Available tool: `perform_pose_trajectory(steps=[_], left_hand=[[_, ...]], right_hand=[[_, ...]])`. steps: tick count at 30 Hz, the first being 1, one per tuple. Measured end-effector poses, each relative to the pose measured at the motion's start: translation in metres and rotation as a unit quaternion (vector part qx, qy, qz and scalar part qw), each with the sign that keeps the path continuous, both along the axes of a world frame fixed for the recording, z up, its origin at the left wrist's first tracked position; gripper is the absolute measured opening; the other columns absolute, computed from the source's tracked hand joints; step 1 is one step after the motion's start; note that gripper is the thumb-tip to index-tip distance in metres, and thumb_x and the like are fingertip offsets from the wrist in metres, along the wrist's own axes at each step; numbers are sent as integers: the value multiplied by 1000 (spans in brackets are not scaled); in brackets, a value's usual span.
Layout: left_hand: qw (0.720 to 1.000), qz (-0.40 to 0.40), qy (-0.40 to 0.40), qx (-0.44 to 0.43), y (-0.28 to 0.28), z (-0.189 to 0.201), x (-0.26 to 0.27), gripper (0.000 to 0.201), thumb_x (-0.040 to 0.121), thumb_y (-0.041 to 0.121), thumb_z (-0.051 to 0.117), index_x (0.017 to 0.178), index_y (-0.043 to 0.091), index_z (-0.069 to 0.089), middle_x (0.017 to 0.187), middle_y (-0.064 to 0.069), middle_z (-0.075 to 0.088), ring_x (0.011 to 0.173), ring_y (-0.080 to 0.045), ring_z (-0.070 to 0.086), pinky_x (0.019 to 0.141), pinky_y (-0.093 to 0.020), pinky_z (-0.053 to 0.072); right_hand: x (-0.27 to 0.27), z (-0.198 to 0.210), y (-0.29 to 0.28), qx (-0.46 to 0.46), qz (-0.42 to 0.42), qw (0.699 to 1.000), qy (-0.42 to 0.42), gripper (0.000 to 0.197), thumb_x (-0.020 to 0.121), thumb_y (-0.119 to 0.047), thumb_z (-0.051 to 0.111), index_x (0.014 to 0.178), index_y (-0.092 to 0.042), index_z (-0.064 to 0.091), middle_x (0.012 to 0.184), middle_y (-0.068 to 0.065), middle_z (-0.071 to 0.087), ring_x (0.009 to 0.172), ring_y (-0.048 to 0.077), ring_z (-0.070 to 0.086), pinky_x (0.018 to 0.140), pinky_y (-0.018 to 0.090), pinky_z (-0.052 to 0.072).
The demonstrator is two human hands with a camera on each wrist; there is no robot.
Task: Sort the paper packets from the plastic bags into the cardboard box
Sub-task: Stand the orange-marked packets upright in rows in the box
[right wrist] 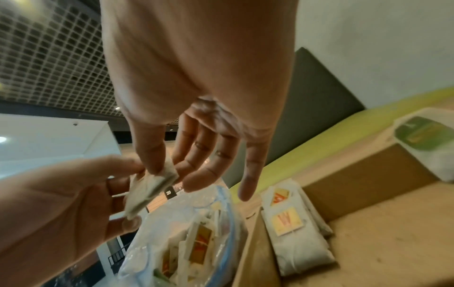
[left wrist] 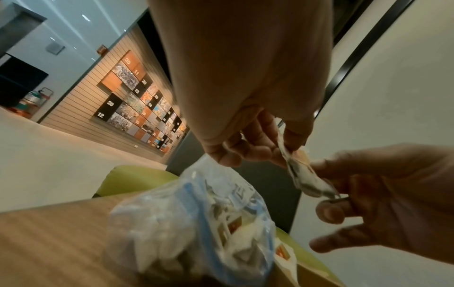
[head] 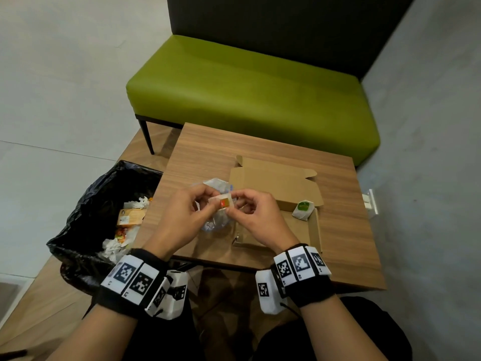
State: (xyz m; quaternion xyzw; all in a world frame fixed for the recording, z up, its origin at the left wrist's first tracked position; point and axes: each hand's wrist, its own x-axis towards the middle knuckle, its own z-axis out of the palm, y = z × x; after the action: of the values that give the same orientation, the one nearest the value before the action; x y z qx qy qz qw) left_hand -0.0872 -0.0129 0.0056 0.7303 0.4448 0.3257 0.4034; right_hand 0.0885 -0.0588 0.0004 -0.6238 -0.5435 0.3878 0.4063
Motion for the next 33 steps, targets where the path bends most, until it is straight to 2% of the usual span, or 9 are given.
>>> perform_pose_trajectory(steps=[3,8,11,14,17,19,21,27,33], left_hand=[[999,-4,-33,-34,-8,-9,14,12,91,18,68,101,25,69,79,8,66,70,0,59,61,-15,47],[997,-4,-35,-69,-20,-25,35,7,93,20,66,96,23,72,78,8,70,71,-4,63,64,-24,52],[997,2,-8,-72,-30,-28,44,14,92,24,67,106,26,67,87,10,68,73,-4,63,65,-23,56],[997,-19,56,-50,-37,-33,46,21,92,24,67,112,26,62,88,11,66,70,0,59,63,-13,49],[991,-42,117,-45,-39,-40,44,16,92,23,65,109,24,65,84,12,65,73,1,60,72,-17,52],[986,-56,150,-51,-40,-45,44,17,93,24,63,109,24,66,81,11,65,76,0,60,78,-25,54],[982,-68,171,-42,-40,-48,45,17,93,23,63,110,24,67,80,11,65,76,0,60,78,-24,54],[977,-78,197,-24,-40,-54,46,16,93,26,63,108,28,66,84,14,60,77,3,56,71,-14,47],[974,-86,205,-29,-38,-57,45,15,93,28,63,108,29,66,91,14,60,81,3,56,76,-16,48]], right_hand=[[10,-7,-9,1,-20,999,44,15,85,-11,76,81,-26,75,75,3,71,68,17,62,72,47,57],[28,-17,-19,-8,-38,997,66,6,86,-10,75,85,-16,75,74,-4,70,66,8,62,65,25,53],[44,-27,-18,-37,-100,994,22,6,86,-15,75,83,-20,75,71,-8,69,63,5,59,61,25,51],[64,-36,-14,-64,-197,978,10,5,89,-19,73,84,-19,74,75,-3,71,59,9,60,52,24,51],[70,-47,-7,-135,-167,976,-29,6,90,-22,71,86,-18,72,79,3,71,57,12,59,47,23,48],[66,-56,-1,-192,-116,974,-39,10,91,-22,70,82,-19,69,71,4,67,50,14,56,44,26,46],[62,-64,4,-224,-96,969,-36,13,92,-24,70,80,-19,66,62,2,61,45,16,52,44,27,44],[48,-71,13,-214,-136,962,-100,18,86,-28,74,73,-18,67,57,3,65,44,19,57,45,33,51],[44,-70,9,-193,-160,964,-84,16,84,-21,77,86,-17,62,65,7,71,46,16,61,44,30,52]])
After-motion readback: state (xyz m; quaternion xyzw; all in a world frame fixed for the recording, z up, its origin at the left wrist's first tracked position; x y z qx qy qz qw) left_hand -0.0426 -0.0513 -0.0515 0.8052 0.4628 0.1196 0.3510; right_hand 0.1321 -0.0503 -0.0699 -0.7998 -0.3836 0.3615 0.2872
